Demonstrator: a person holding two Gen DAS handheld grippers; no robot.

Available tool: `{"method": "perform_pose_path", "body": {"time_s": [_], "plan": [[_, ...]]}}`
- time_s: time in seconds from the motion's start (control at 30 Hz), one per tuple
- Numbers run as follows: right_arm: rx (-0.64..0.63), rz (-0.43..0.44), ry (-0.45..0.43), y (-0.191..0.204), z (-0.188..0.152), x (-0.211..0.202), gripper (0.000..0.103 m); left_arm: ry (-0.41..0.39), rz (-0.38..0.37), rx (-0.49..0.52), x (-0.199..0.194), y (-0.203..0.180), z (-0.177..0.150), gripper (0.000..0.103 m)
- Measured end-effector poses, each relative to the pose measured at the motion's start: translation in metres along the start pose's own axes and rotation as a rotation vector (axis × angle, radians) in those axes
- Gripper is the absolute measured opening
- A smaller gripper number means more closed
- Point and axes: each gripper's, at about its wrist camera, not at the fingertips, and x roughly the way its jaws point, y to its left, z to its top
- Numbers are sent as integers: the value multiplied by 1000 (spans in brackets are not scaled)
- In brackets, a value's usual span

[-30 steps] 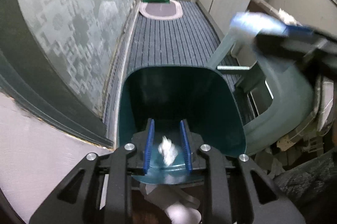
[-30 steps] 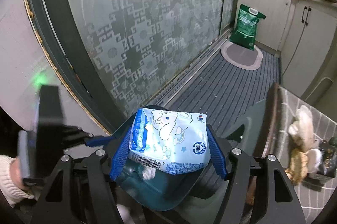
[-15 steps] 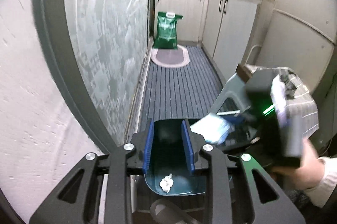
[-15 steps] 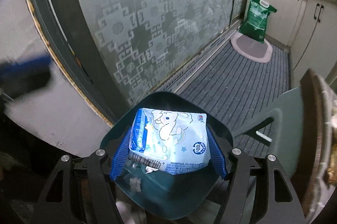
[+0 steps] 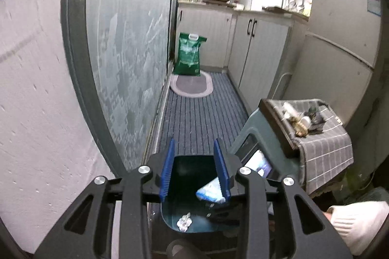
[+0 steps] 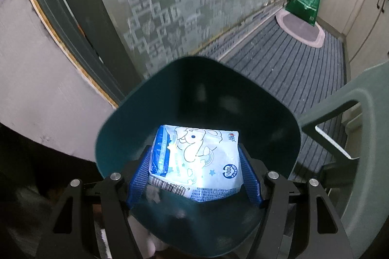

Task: Collect trash
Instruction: 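Open the left gripper to drop the tissue while the right gripper releases the wipe pack into the bin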

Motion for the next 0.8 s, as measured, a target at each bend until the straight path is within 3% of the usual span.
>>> {"method": "perform_pose_path", "body": {"time_s": [0.23,0.37,0.8], "plan": [[-12,-5,84,-3,-15,27,75,-63,-41,18,-18,-11,7,47],[-25,-16,89,-1,-19,27,76,-97,-47,20,-25,-15,10,51],[-25,21,-77,6,3,-33,76,-123,-38,15,-30,-19,16,58]]}}
